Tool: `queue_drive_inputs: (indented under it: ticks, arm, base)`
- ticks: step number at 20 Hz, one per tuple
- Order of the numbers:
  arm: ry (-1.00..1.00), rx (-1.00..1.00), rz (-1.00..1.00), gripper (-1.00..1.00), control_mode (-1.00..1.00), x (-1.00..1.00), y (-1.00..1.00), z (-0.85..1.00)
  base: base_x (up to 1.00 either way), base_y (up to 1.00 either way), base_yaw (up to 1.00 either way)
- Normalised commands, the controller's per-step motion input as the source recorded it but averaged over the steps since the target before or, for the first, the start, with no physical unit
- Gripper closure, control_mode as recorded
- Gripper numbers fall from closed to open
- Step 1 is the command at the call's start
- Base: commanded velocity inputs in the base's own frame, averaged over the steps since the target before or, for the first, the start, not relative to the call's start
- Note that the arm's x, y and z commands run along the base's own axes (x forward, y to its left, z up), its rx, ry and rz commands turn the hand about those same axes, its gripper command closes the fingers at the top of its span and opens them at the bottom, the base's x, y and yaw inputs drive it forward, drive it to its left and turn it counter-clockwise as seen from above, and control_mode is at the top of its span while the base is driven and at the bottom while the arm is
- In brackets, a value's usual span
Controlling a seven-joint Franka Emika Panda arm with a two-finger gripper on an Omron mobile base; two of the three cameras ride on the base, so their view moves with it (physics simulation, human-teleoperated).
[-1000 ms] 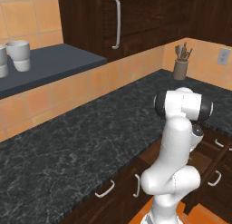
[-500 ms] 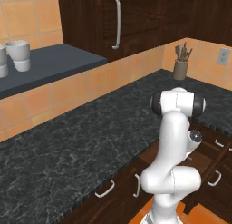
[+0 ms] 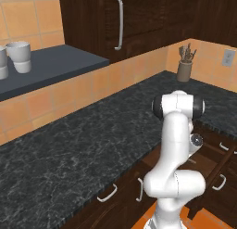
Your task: Take a straw from the drawer in front and place it inside the glass cup on the dining counter.
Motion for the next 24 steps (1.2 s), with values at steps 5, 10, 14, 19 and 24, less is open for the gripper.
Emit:
queue_drive_inputs:
  ticks: [5, 10, 14, 19, 24]
  arm:
    - [0.0, 0.03, 0.01, -1.0, -1.0, 0.42, -0.38, -0.4]
    - [0.09, 0.06, 0.0, -1.0, -1.0, 0.1, -0.5, -0.69]
    - [0.08, 0.08, 0.0, 1.0, -1.0, 0.0, -0.66, -0.78]
    - [0.02, 0.11, 0.0, 1.0, -1.0, 0.0, -0.78, -0.68]
    - [-0.12, 0.03, 0.0, 1.0, -1.0, -0.2, -0.68, -0.74]
  base:
    - [0.0, 0.0, 0.0]
    - [0.0, 0.0, 0.0]
    - [0.0, 0.0, 0.0]
    - [0.0, 0.0, 0.0]
    - [0.0, 0.0, 0.0]
